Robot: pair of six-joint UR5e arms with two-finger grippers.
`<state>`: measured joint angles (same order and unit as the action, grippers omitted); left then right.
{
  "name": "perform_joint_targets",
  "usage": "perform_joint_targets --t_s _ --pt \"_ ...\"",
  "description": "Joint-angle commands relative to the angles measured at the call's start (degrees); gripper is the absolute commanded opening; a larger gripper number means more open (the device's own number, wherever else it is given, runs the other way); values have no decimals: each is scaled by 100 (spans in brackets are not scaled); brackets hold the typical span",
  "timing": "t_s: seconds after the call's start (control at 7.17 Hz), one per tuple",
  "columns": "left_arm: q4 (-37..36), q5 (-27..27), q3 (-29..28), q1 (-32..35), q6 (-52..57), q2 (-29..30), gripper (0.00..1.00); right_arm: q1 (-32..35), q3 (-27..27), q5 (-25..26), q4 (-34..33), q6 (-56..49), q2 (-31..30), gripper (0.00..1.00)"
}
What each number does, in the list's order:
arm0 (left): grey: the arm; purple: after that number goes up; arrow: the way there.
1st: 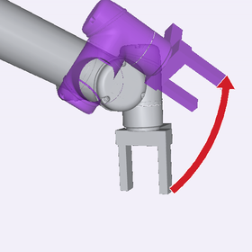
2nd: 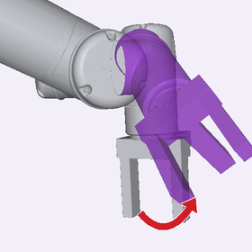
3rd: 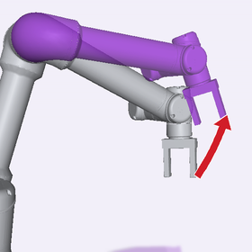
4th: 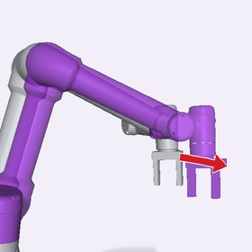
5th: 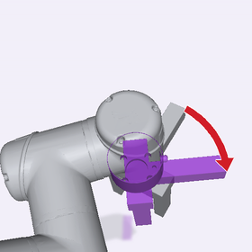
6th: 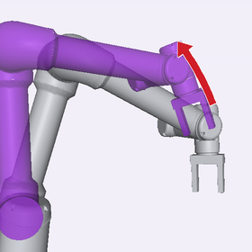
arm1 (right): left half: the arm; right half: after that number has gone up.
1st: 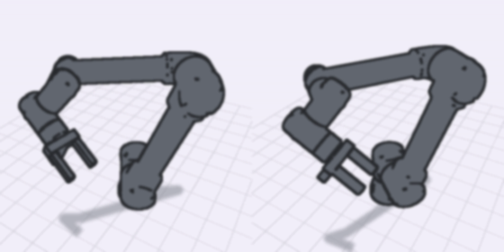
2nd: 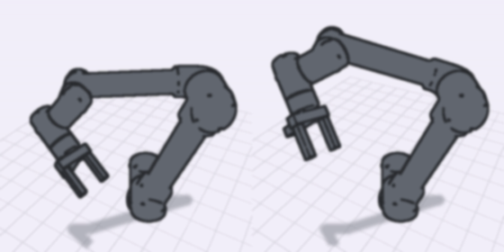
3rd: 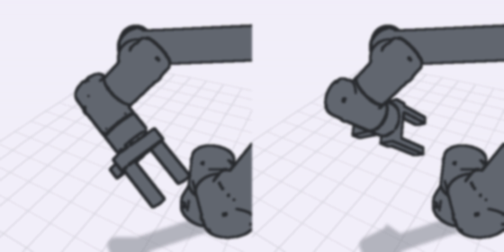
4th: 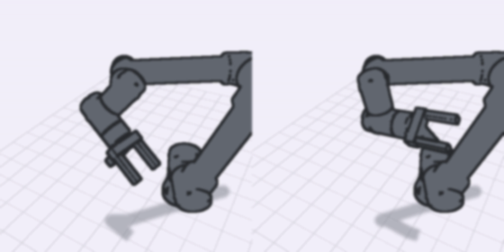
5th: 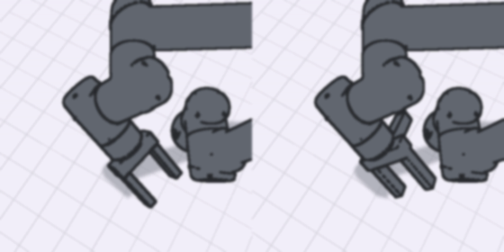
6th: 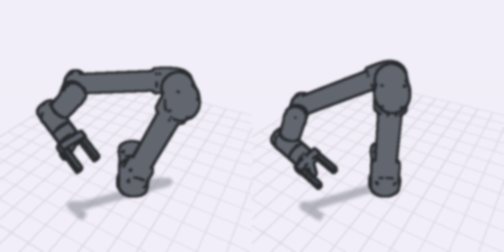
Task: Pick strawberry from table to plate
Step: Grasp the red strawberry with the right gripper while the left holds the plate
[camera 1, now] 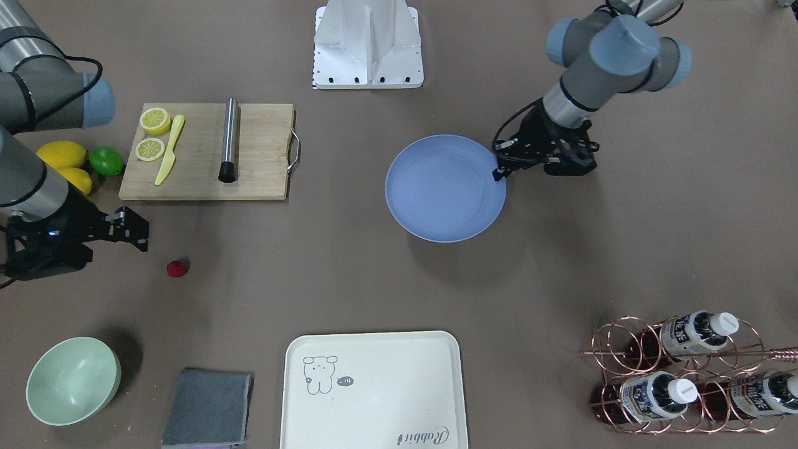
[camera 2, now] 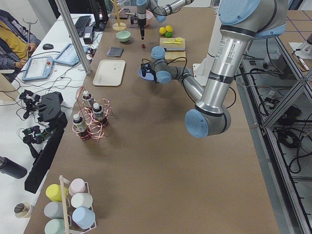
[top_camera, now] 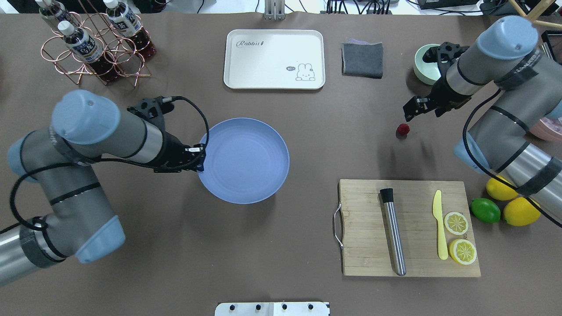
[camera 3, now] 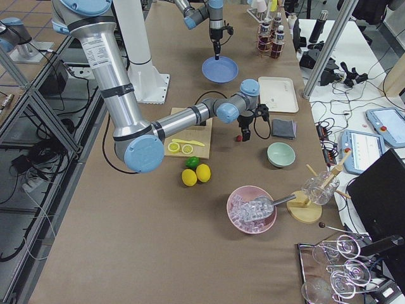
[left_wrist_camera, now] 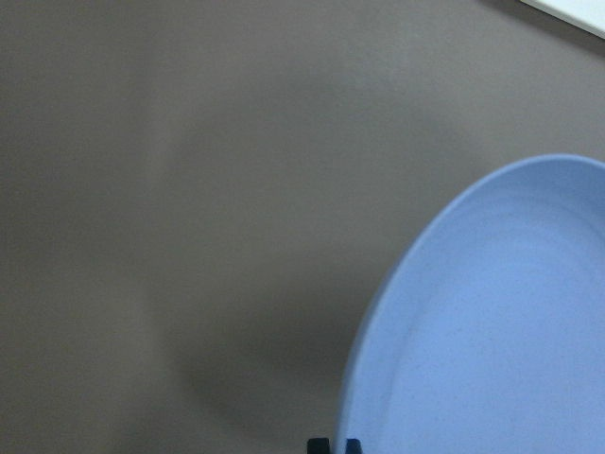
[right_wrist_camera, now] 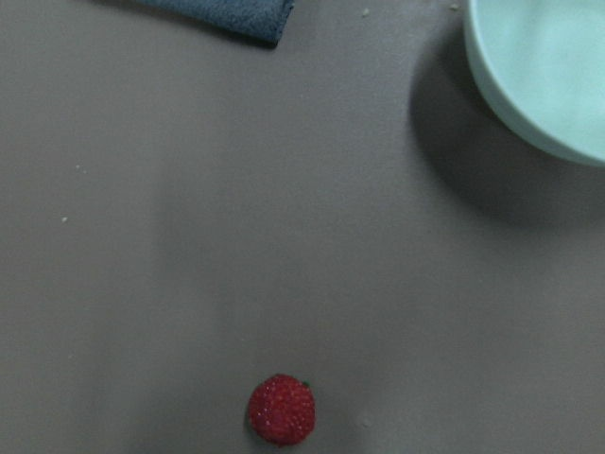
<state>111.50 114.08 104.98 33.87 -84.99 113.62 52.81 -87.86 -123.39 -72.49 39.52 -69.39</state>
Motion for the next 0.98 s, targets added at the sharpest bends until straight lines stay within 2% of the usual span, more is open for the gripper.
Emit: perform_joint_targets --t_s 0.0,0.14,0.28,0.42,0.56,0.7,0.84 --pt "-576 -699 -47 -633 -176 511 0 -384 374 383 349 170 92 86" --pt "-577 -755 -74 -688 -176 529 0 -421 375 455 341 161 93 79" --pt "-542 -773 -204 -758 -202 529 0 -438 375 456 349 170 101 60" --pt "-515 -773 -240 -768 -220 538 0 -447 366 456 349 170 119 27" --pt "-515 -782 -293 -811 -220 538 0 -456 366 447 349 161 119 0" --pt "-515 -834 -311 -829 -220 538 0 -456 375 447 349 126 119 0" --pt "-515 -844 -285 -829 -211 538 73 -456 366 430 332 109 171 0"
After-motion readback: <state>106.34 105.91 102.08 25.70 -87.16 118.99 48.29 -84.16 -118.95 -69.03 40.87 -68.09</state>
